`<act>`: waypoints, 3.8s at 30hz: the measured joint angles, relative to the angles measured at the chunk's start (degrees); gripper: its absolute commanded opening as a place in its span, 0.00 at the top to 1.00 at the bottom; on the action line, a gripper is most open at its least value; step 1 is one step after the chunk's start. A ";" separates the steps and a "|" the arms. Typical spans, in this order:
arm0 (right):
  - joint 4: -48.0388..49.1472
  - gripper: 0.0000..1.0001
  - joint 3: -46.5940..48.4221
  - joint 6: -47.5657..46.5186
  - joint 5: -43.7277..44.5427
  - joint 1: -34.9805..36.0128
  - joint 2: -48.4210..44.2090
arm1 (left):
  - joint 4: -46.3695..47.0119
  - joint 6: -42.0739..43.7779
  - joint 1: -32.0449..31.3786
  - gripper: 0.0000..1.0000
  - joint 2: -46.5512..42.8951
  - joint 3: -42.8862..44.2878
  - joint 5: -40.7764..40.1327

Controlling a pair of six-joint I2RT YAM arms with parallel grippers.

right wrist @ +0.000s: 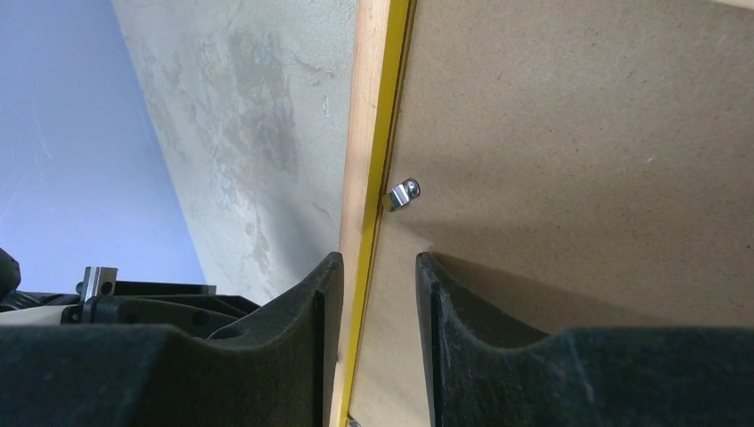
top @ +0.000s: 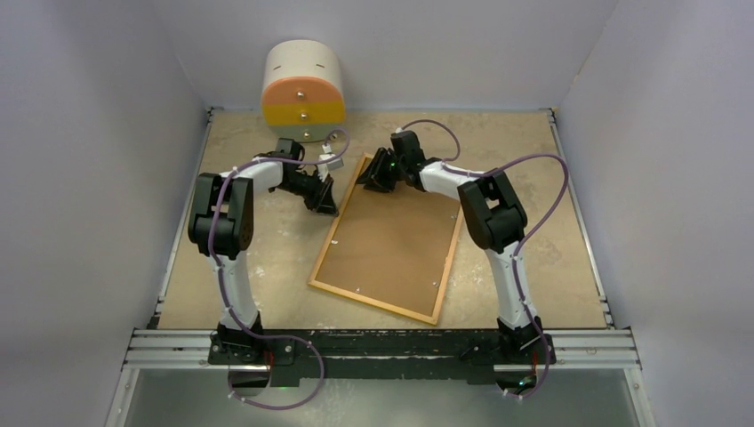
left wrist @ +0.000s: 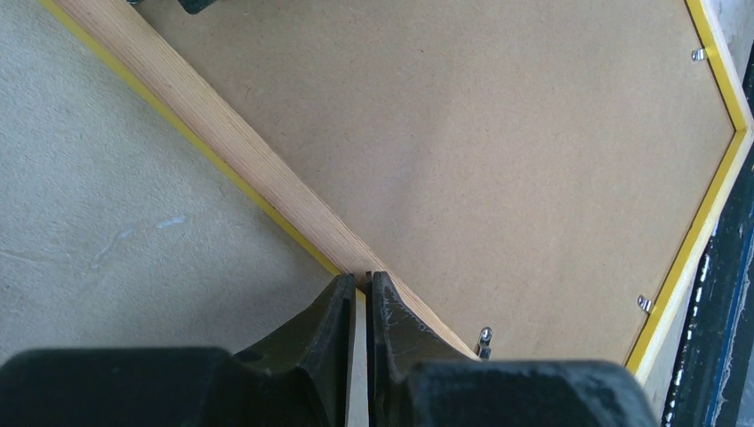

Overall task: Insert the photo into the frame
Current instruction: Install the photo frame at the center of the board, then adjust the photo frame at the center of the board.

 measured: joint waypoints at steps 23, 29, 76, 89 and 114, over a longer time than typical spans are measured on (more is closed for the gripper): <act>2.60 0.69 3.17 3.30 1.40 0.00 3.08 | 0.28 2.62 -0.39 0.89 -1.03 -0.96 -0.66; 4.26 0.70 3.08 5.57 1.29 0.00 3.72 | 0.46 2.84 -0.46 0.89 -1.16 -1.18 -0.72; -1.25 0.17 -12.20 -9.44 14.43 -13.81 -11.10 | -9.05 12.72 -14.23 0.64 -15.08 -15.78 -18.67; -10.10 0.01 5.57 -16.55 5.90 -7.58 -2.25 | -24.44 16.46 -18.51 0.40 -14.38 -4.85 -13.27; -33.68 0.01 -50.64 -9.03 19.63 -19.50 -66.84 | -3.39 7.43 4.39 0.67 -0.66 4.59 -22.40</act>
